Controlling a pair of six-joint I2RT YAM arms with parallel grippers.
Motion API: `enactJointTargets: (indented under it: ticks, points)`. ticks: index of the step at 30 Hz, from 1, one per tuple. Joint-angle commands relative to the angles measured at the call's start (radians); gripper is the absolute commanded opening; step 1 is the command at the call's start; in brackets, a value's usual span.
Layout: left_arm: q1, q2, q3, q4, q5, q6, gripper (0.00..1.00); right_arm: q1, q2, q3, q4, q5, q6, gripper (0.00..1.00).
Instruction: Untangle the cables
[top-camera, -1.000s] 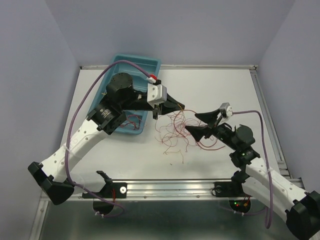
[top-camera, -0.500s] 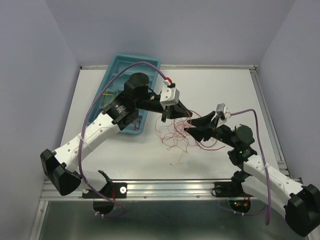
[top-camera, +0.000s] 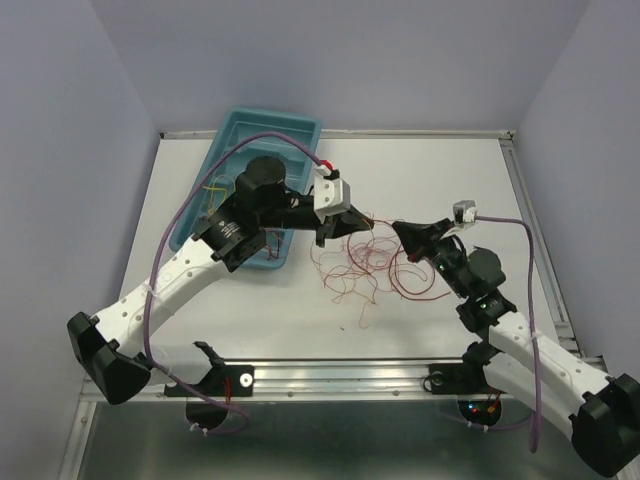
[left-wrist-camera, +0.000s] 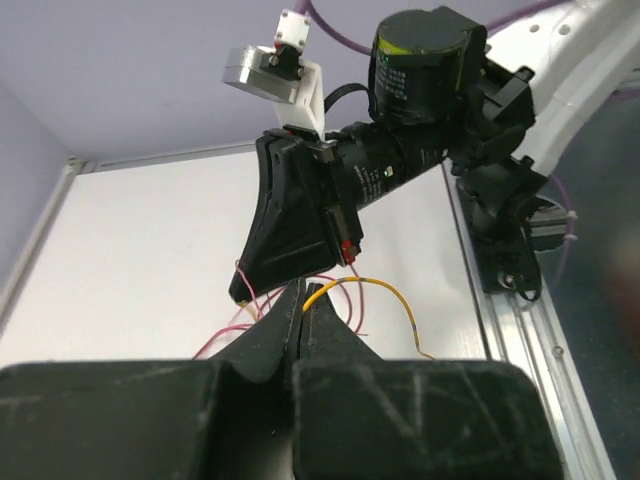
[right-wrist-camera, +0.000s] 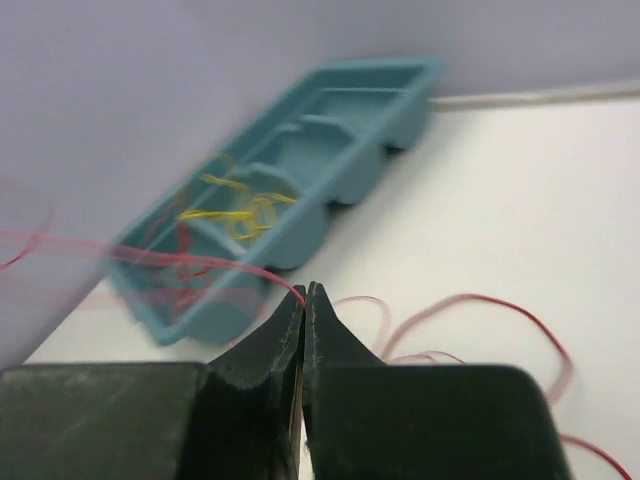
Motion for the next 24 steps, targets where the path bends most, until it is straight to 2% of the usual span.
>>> enactJointTargets:
  ticks: [1, 2, 5, 11, 13, 14, 15, 16, 17, 18, 20, 23, 24]
  points:
    - [-0.001, -0.121, -0.016, 0.042, -0.14, 0.018, 0.0, -0.006, 0.033, 0.058, -0.288, 0.606, 0.105, 0.01]
    - [0.004, -0.145, -0.022, 0.045, -0.175, 0.001, 0.0, -0.014, 0.071, 0.075, -0.355, 0.74, 0.15, 0.01]
    - [0.021, -0.173, -0.011, 0.042, -0.215, -0.014, 0.0, -0.04, 0.137, 0.099, -0.42, 0.812, 0.245, 0.01]
    - [0.084, -0.241, 0.022, 0.039, -0.364, -0.056, 0.0, -0.126, 0.217, 0.142, -0.52, 0.772, 0.351, 0.01]
    - [0.148, -0.254, 0.035, 0.048, -0.409, -0.063, 0.0, -0.132, 0.228, 0.153, -0.523, 0.76, 0.348, 0.01]
    - [0.177, -0.254, 0.054, 0.05, -0.407, -0.066, 0.0, -0.131, 0.23, 0.161, -0.523, 0.733, 0.318, 0.05]
    - [0.225, -0.247, 0.07, 0.048, -0.406, -0.068, 0.0, -0.132, 0.225, 0.173, -0.525, 0.702, 0.302, 0.35]
    - [0.251, -0.238, 0.09, 0.048, -0.404, -0.069, 0.0, -0.132, 0.225, 0.173, -0.525, 0.702, 0.289, 0.59]
    - [0.271, -0.225, 0.116, 0.039, -0.406, -0.066, 0.0, -0.132, 0.212, 0.173, -0.525, 0.691, 0.281, 0.8]
    - [0.304, -0.184, 0.184, 0.012, -0.404, -0.06, 0.0, -0.131, 0.201, 0.172, -0.523, 0.688, 0.272, 0.94]
    - [0.328, -0.136, 0.266, -0.01, -0.403, -0.054, 0.0, -0.132, 0.17, 0.161, -0.523, 0.683, 0.268, 0.96]
    - [0.349, -0.015, 0.476, -0.095, -0.413, -0.04, 0.0, -0.132, 0.147, 0.15, -0.522, 0.688, 0.268, 0.97]
    - [0.352, 0.021, 0.609, -0.126, -0.415, -0.034, 0.0, -0.132, 0.144, 0.15, -0.522, 0.688, 0.268, 0.98]
